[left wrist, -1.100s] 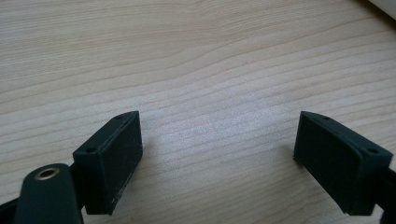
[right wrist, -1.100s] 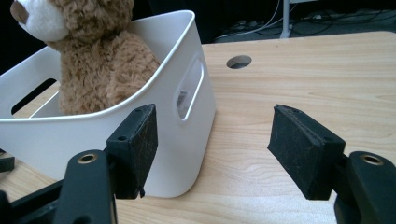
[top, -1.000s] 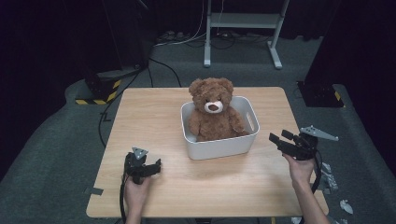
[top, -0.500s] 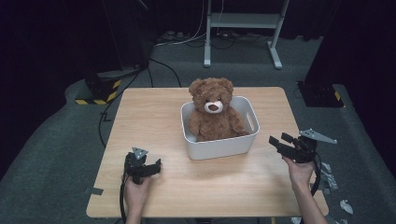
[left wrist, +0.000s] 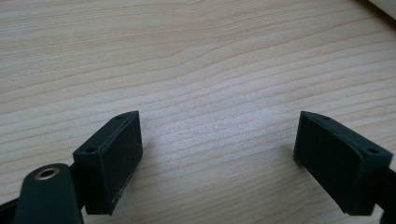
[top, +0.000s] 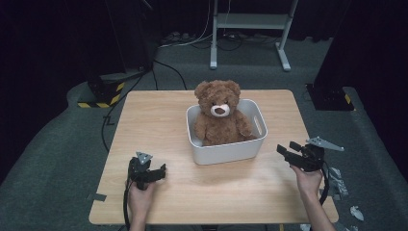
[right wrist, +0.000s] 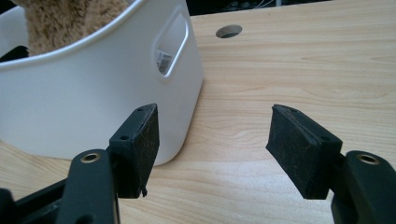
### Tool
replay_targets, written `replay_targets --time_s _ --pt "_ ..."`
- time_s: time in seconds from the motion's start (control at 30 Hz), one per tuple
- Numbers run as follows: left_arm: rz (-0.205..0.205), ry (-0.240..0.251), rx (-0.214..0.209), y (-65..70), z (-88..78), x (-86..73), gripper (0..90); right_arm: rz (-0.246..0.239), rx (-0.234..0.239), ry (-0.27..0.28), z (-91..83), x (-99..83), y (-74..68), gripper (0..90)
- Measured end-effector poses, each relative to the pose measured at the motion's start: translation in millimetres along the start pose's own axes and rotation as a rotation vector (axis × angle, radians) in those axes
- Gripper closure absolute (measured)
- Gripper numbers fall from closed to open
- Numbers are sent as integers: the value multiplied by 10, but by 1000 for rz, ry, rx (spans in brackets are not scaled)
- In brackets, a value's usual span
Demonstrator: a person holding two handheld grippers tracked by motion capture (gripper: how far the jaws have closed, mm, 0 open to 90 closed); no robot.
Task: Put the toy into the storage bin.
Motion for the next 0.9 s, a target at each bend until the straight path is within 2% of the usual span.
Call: replay_targets --time_s 0.9 --pt "0 0 0 0 0 0 153 17 -42 -71 190 -193 91 338"
Point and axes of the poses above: each handheld gripper's, and its own axes: z roughly forward along the jaws, x roughly out of its top, y roughly to its right, the point moved 3 cm from there along z, roughly forward along the jaws, and after that the axes turned 14 degrees about -y, right-handed, at the moved point
